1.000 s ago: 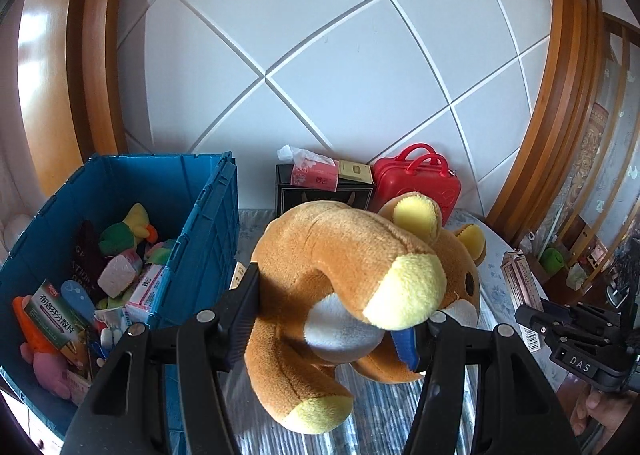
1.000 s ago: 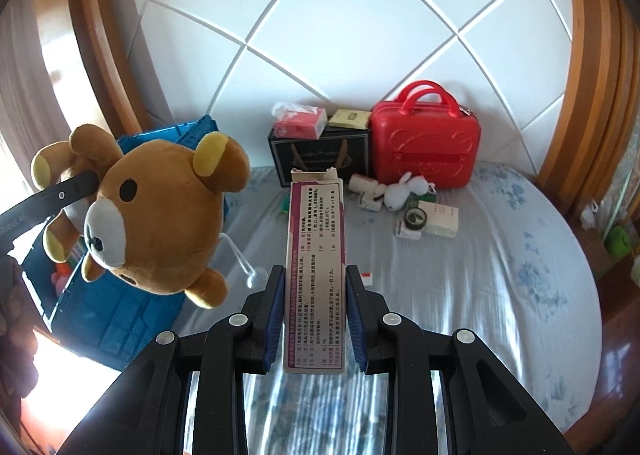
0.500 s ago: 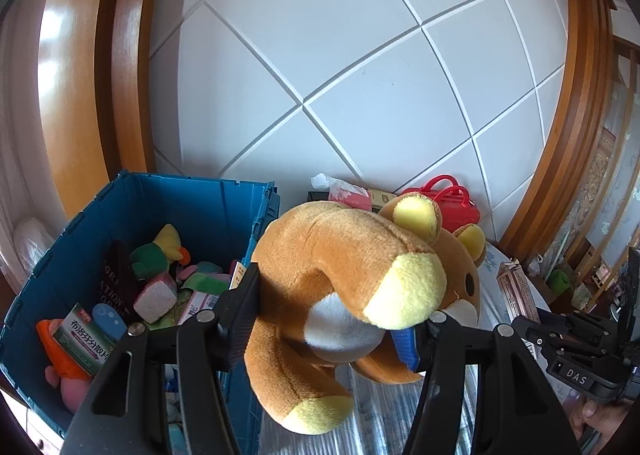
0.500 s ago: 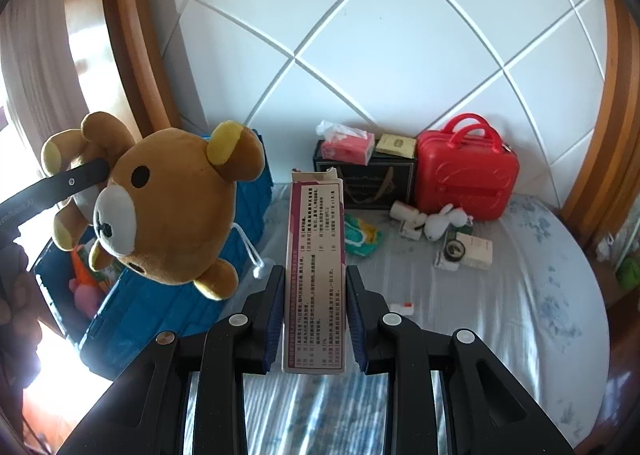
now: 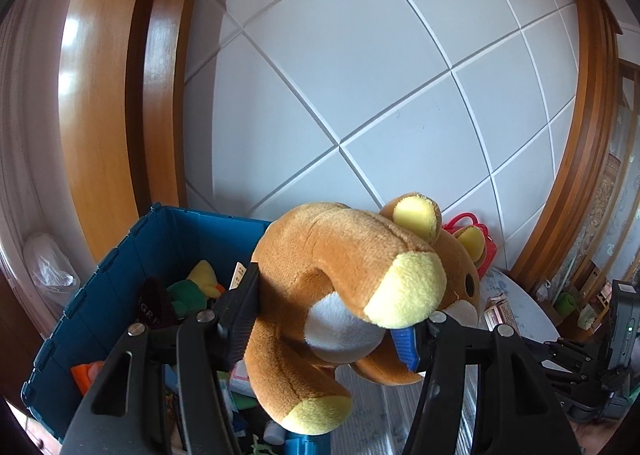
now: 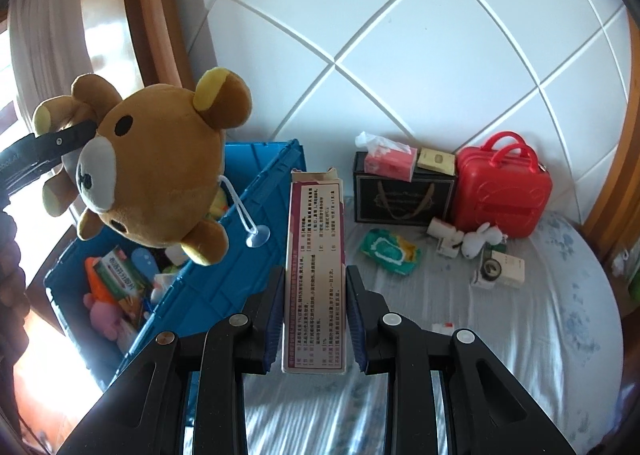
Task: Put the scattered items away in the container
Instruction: 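Lift the brown bear with the left gripper toward the crate while the right gripper carries the pink-white box, then open both grippers to drop the brown bear and pink-white box into the crate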
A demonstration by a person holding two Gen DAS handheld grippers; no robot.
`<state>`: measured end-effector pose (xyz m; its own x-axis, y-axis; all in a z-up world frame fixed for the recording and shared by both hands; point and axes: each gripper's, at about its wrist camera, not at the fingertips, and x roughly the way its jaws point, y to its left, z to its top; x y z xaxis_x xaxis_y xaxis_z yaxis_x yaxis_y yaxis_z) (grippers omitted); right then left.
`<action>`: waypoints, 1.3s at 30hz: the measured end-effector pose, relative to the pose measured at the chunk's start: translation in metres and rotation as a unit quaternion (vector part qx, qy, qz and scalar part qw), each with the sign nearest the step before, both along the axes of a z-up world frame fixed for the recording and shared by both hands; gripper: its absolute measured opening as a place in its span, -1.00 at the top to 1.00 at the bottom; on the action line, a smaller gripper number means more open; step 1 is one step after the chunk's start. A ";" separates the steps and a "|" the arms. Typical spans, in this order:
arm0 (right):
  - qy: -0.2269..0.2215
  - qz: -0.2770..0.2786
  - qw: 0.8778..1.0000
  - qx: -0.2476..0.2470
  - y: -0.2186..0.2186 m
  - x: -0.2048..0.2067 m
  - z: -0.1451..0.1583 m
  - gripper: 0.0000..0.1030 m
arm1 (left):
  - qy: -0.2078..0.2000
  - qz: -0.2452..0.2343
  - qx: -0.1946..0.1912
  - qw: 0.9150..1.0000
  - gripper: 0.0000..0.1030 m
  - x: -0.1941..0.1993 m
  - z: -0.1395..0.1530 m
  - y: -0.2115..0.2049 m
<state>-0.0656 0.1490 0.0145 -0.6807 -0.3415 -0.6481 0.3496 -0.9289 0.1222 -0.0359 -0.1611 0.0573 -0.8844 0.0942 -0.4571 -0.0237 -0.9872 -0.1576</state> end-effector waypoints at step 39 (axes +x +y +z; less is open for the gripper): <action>-0.009 0.168 0.986 0.016 -0.255 -0.014 0.017 0.45 | -0.010 0.140 0.018 0.990 -0.10 0.011 -0.022 -0.207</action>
<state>-0.0798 -0.1062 0.0310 -0.5199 -0.5253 -0.6736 0.6367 -0.7640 0.1044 -0.0251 -0.3681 0.0350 -0.8687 -0.1375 -0.4759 0.2546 -0.9481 -0.1907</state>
